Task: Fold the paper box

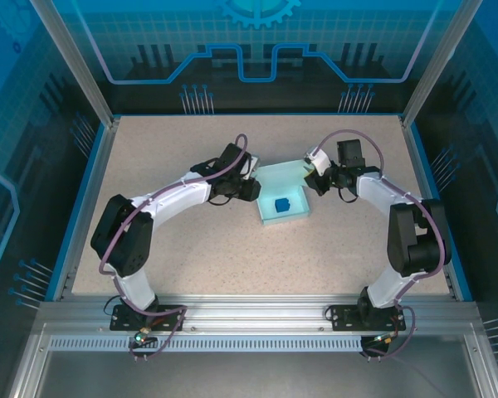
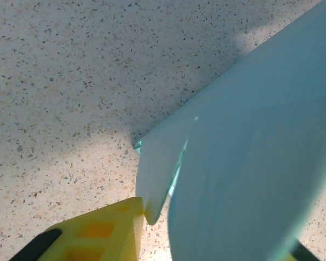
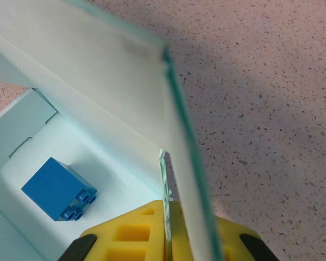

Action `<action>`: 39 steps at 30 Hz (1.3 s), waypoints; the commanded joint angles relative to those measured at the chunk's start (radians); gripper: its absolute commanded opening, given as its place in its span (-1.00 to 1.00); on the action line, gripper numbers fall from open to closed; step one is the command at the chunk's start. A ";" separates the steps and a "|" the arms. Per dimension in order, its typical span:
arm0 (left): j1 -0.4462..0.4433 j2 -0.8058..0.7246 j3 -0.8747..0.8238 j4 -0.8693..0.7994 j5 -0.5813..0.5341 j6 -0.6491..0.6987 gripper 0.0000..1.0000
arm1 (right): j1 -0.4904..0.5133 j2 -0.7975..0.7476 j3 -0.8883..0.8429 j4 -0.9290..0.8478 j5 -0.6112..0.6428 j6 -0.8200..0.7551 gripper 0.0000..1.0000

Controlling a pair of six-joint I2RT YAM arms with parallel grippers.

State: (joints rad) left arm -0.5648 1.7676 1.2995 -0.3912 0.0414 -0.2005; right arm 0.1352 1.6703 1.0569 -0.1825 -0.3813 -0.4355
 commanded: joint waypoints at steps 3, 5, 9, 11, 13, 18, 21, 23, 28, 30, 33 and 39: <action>0.002 0.024 0.032 0.007 -0.014 0.020 -0.53 | 0.024 -0.010 0.011 -0.012 0.027 0.027 -0.84; 0.003 0.030 0.035 0.014 -0.020 0.023 -0.57 | 0.028 -0.017 0.006 -0.008 0.034 0.039 -0.86; 0.002 0.039 0.039 0.038 -0.047 0.019 -0.67 | 0.047 -0.036 0.012 -0.013 0.083 0.105 -0.94; 0.003 0.039 0.039 0.052 -0.063 0.012 -0.73 | 0.062 -0.050 0.009 -0.016 0.121 0.153 -0.96; 0.002 0.039 0.038 0.064 -0.079 0.005 -0.77 | 0.081 -0.071 -0.006 -0.007 0.176 0.203 -0.98; 0.003 0.037 0.044 0.104 -0.108 -0.026 -0.88 | 0.154 -0.121 -0.038 0.001 0.385 0.393 -1.00; 0.003 0.041 0.053 0.126 -0.129 -0.047 -0.90 | 0.207 -0.125 -0.040 -0.016 0.518 0.505 -1.00; 0.002 0.045 0.058 0.139 -0.147 -0.063 -0.92 | 0.246 -0.123 -0.047 -0.005 0.599 0.562 -1.00; 0.002 0.071 0.077 0.183 -0.202 -0.099 -0.95 | 0.310 -0.082 -0.039 0.048 0.743 0.687 -1.00; 0.003 0.084 0.082 0.203 -0.224 -0.116 -0.97 | 0.327 -0.065 -0.030 0.073 0.780 0.721 -1.00; 0.002 0.099 0.080 0.246 -0.261 -0.139 -0.99 | 0.353 -0.041 -0.013 0.103 0.826 0.765 -1.00; -0.002 0.114 0.061 0.302 -0.300 -0.159 -1.00 | 0.385 0.016 0.031 0.126 0.879 0.835 -0.99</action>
State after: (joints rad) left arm -0.5648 1.8782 1.3411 -0.1879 -0.2203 -0.3214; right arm 0.5011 1.6524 1.0489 -0.0738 0.4442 0.3313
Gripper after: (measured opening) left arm 0.053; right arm 0.054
